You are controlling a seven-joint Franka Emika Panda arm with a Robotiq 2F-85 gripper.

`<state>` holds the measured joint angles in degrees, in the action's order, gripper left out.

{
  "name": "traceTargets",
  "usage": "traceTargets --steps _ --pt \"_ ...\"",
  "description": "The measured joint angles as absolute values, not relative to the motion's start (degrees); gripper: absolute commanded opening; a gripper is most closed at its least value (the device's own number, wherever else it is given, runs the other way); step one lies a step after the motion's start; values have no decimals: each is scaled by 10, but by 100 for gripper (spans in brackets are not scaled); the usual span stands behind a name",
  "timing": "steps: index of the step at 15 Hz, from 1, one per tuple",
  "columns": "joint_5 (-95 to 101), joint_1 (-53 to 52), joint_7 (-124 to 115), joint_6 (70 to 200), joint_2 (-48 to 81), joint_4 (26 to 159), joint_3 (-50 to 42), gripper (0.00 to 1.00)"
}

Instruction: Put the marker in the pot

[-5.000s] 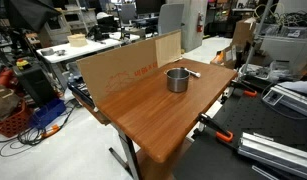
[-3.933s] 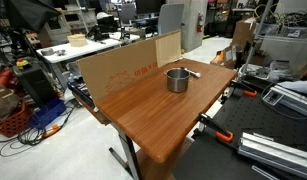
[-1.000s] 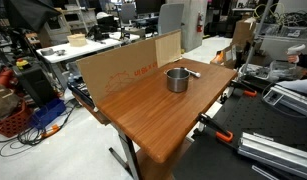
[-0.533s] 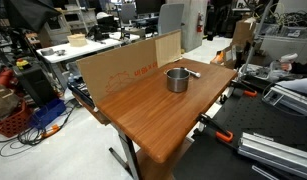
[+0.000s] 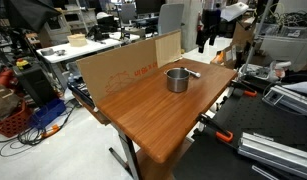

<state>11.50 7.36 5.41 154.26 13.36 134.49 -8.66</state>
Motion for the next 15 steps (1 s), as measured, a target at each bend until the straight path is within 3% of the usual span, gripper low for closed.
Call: traceTargets --steps 15 --pt "51 65 12 1589 298 1240 -60 100"
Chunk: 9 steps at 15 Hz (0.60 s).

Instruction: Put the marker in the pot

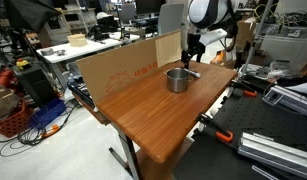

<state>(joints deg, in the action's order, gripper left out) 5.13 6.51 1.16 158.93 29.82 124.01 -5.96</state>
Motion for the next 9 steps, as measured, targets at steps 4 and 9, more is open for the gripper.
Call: traceTargets --steps 4,9 --pt "51 51 -8 1590 328 1223 -59 75" --pt "51 38 -19 1589 343 1210 -61 44"
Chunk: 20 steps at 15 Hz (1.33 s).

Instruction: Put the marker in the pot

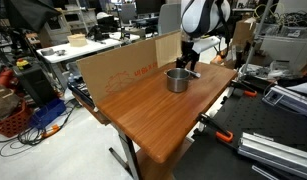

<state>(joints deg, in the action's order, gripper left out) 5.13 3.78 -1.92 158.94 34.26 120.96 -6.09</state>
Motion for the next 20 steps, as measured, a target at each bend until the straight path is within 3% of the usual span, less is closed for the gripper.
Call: traceTargets --steps 5,6,7,20 --pt "51 38 -19 1589 343 1204 -68 6" --pt "51 38 -19 1589 343 1204 -69 2" --pt "51 38 -19 1589 343 1203 -69 6" --pt "51 33 -52 1589 313 1196 -68 6"
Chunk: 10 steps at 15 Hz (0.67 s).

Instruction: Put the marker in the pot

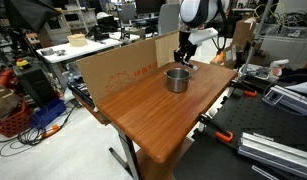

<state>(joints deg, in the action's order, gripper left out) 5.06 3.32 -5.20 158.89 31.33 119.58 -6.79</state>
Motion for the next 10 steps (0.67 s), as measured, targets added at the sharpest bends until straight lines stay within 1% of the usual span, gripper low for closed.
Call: traceTargets --steps 6,10 --pt "69 -23 -118 1589 254 1221 -92 6" --pt "142 -90 -208 1589 216 1249 -132 6"
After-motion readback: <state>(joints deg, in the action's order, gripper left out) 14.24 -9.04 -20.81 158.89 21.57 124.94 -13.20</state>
